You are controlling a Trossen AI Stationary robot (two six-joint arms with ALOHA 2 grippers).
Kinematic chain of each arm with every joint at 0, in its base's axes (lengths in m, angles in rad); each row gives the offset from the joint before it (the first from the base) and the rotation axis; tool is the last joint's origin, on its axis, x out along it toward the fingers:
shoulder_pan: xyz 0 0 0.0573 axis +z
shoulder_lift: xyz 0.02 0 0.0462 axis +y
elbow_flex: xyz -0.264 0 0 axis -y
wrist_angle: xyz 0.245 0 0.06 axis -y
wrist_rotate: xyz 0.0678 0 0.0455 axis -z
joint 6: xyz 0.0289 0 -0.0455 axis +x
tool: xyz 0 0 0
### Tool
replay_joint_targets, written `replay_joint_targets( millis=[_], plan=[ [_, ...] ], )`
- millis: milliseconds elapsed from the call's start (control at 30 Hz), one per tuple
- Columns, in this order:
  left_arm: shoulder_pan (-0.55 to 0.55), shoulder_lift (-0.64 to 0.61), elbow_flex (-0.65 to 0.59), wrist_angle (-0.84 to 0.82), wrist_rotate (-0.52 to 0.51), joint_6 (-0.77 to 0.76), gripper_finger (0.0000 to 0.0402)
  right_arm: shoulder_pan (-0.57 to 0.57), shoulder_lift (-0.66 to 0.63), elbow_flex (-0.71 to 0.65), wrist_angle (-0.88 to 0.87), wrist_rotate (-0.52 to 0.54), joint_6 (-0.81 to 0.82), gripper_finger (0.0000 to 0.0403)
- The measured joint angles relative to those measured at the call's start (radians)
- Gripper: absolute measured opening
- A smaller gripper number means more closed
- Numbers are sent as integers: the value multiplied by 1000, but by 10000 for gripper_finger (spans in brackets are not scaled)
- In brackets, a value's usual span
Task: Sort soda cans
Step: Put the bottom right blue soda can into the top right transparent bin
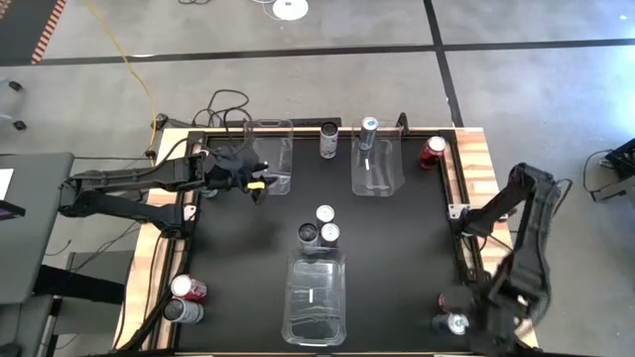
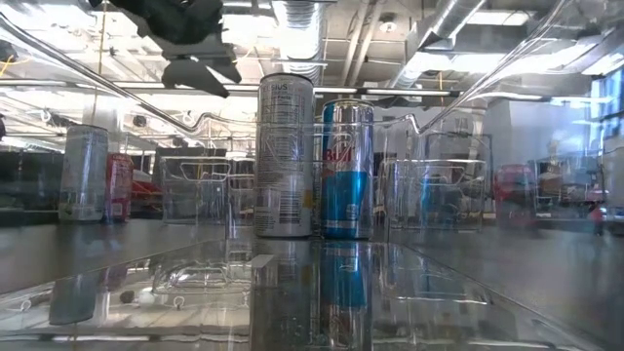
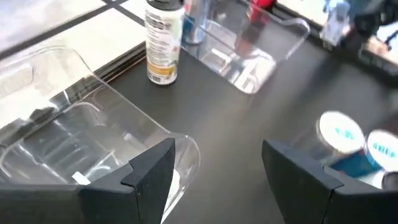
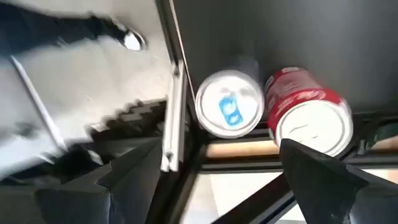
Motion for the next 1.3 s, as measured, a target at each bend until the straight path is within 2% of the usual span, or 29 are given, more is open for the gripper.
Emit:
replay_joint_targets(
  millis=[133,367,833,1300],
  plan=[
    [-13,0,0,10,-1,-31,238,71,45,0,-15,66,-50,342],
    [-39,0,0,22,-1,-130,238,109,89,-6,-15,208,-52,343],
    [-82,0,0,17,-11,-157,238,97,176,-14,-32,242,-44,343],
    [-92,0,0,6,-10,-165,238,93,184,-44,9,223,24,342]
  ],
)
